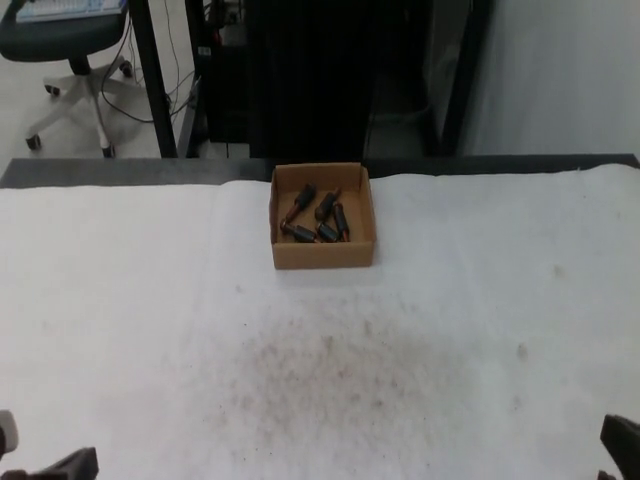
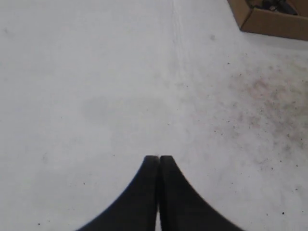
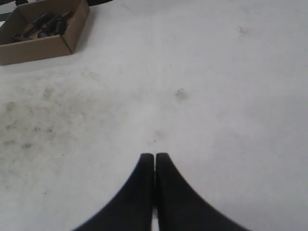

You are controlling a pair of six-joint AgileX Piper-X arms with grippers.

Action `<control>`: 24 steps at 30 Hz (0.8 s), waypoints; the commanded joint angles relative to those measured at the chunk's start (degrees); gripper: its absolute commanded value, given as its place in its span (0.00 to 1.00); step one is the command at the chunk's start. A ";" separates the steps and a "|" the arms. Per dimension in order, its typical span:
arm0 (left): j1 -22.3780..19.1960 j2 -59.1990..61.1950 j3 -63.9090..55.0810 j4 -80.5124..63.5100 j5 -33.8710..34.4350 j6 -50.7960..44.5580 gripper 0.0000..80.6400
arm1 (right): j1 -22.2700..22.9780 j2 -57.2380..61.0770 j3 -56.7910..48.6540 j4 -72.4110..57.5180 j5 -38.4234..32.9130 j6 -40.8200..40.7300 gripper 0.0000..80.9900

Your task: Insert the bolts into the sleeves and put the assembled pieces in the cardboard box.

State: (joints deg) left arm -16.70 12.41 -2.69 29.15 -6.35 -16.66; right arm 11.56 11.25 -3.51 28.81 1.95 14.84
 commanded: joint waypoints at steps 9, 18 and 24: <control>-0.32 -0.49 1.48 -0.26 -0.51 -0.49 0.00 | -0.13 -0.35 3.51 -2.07 1.14 1.04 0.01; -0.32 -0.49 2.69 -3.31 -0.54 -1.61 0.00 | -0.13 -0.35 3.51 -2.34 1.14 0.77 0.01; -0.32 -0.49 2.69 -3.22 0.09 -1.75 0.00 | -0.13 -0.35 3.51 -2.50 1.14 0.77 0.01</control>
State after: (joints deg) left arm -16.70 12.41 0.57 26.79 -6.35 -17.94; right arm 11.56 11.25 0.57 27.44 2.61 15.64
